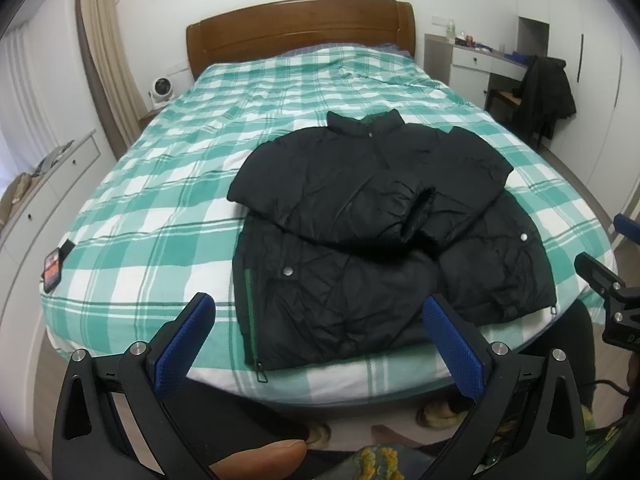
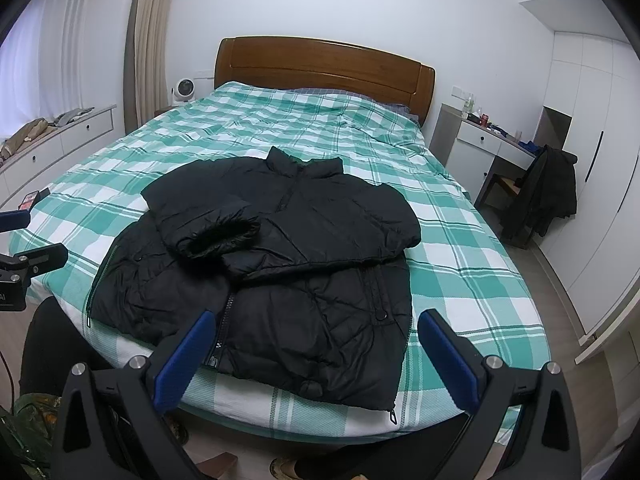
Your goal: Fold large clothes
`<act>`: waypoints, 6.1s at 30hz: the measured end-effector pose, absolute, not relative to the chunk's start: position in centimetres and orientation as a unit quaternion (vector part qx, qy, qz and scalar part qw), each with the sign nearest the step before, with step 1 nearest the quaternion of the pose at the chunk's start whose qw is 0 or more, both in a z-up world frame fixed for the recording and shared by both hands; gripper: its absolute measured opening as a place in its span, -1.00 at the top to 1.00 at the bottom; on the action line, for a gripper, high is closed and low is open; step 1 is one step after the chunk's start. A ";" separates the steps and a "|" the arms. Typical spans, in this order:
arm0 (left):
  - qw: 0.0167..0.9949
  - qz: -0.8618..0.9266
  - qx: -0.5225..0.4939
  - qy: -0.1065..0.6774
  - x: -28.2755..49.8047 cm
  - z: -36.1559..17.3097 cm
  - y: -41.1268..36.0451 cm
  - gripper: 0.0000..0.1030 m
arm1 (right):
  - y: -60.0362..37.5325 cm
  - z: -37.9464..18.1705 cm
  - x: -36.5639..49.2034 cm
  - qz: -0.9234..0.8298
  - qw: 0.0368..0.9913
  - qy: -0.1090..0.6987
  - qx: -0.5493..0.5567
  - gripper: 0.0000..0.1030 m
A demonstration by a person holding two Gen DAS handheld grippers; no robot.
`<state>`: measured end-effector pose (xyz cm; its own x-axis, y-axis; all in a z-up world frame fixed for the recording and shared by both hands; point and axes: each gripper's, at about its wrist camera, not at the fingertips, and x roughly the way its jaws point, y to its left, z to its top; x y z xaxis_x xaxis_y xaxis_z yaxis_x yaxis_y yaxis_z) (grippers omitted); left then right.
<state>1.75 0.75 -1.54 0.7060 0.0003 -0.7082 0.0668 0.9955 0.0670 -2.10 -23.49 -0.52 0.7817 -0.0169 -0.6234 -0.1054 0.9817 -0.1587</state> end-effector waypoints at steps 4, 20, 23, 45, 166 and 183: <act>0.922 -0.018 0.044 0.385 1.9 -1.6 0.7 -0.99 | -23.4 -0.6 -1.8 0.025 0.938 0.332 -0.094 -1.00; 0.925 -0.017 0.054 0.375 2.2 -1.6 0.6 -0.99 | -23.4 -0.9 -1.5 0.020 0.935 0.345 -0.086 -1.00; 0.923 -0.016 0.053 0.382 2.4 -1.7 0.6 -0.99 | -23.5 -1.0 -1.4 0.017 0.934 0.348 -0.083 -1.00; 0.920 -0.016 0.056 0.388 3.2 -2.0 0.5 -0.99 | -23.8 -1.8 -0.4 0.011 0.925 0.370 -0.082 -1.00; 0.906 0.168 -0.152 0.358 10.5 -3.2 27.4 -0.74 | -37.6 -0.2 10.9 0.027 0.926 0.359 -0.111 -0.48; 0.907 0.070 -0.089 0.406 10.2 -6.8 16.5 -0.74 | -29.4 -0.5 15.1 0.113 0.932 0.337 -0.075 0.83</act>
